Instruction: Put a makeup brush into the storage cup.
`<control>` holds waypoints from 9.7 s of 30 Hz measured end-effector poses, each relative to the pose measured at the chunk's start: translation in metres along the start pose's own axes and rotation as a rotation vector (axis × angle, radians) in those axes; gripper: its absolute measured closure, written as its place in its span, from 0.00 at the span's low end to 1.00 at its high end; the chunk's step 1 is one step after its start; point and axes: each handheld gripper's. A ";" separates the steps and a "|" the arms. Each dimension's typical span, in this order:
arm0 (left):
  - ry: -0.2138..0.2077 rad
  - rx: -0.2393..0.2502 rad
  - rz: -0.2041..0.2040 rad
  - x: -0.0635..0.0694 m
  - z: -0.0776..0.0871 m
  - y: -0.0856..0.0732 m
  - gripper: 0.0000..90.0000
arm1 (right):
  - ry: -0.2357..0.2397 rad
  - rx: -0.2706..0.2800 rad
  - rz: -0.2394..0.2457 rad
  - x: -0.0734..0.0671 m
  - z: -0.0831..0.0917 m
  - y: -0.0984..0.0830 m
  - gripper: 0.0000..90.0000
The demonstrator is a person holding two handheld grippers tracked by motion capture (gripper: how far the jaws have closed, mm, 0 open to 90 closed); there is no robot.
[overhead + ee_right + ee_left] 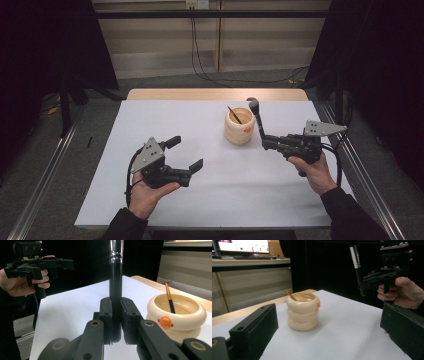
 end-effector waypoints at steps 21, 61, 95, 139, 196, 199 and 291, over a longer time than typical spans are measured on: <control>-0.120 0.027 -0.018 0.014 -0.051 0.028 0.06 | 0.041 -0.006 0.017 -0.015 -0.015 0.001 0.89; -0.220 -0.006 0.018 0.014 -0.100 0.041 0.64 | 0.085 -0.032 0.038 -0.021 -0.030 -0.006 0.89; -0.268 0.015 0.122 0.013 -0.096 0.048 0.85 | 0.115 -0.057 0.052 -0.021 -0.035 -0.011 0.89; -0.308 -0.046 0.062 0.004 -0.085 0.061 0.86 | -0.020 0.004 0.043 -0.030 -0.028 0.004 0.06; -0.352 -0.097 0.059 0.011 -0.100 0.049 0.86 | 0.137 -0.043 0.033 -0.032 -0.059 0.016 0.88; -0.352 -0.089 0.062 0.011 -0.100 0.049 0.85 | 0.132 -0.042 0.033 -0.032 -0.059 0.016 0.88; 0.090 -0.061 0.077 -0.015 0.040 -0.046 0.01 | -0.003 0.022 0.037 -0.019 -0.044 0.021 0.88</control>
Point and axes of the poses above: each handheld gripper's, and its own axes: z roughly backward along the jaws, y roughly out of its top, x roughly to its right, and after that the axes turned 4 degrees about -z, right-handed
